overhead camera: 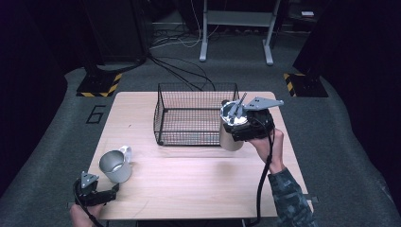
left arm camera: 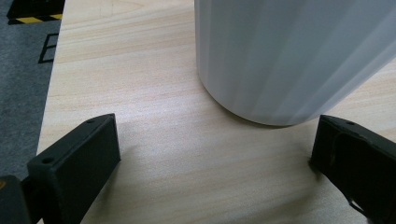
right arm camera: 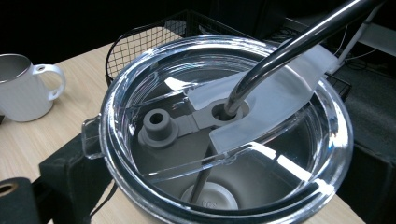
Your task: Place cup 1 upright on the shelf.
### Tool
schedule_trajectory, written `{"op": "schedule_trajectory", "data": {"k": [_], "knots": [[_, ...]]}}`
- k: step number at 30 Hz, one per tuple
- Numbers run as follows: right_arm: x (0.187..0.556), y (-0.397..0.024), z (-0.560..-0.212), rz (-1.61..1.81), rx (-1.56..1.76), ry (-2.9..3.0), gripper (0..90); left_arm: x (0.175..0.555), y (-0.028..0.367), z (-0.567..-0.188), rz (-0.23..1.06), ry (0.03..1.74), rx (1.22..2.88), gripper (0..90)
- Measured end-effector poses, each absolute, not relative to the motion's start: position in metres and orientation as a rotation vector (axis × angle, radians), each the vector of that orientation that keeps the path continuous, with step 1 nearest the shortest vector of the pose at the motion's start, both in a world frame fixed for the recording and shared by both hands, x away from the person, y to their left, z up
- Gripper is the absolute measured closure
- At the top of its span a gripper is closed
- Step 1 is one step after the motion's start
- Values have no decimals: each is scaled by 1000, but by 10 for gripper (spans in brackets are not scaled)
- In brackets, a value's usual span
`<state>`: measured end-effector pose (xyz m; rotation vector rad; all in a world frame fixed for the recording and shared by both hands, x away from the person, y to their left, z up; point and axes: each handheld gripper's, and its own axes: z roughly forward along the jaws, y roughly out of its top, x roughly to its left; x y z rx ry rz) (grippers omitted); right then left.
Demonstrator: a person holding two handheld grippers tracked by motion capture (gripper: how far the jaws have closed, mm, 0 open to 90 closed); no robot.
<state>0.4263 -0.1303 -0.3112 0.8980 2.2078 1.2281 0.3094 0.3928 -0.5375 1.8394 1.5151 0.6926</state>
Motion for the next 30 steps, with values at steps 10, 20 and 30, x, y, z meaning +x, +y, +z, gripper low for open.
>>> {"op": "schedule_trajectory", "data": {"k": [10, 20, 30], "knots": [[438, -125, -306, 1216, 886, 2214, 33, 310, 393, -538, 694, 1514, 1839, 9], [448, -121, -301, 1209, 889, 2212, 33, 310, 392, -538, 694, 1517, 1827, 9], [458, -116, -296, 1208, 887, 2212, 33, 310, 393, -538, 693, 1516, 1832, 9]]}}
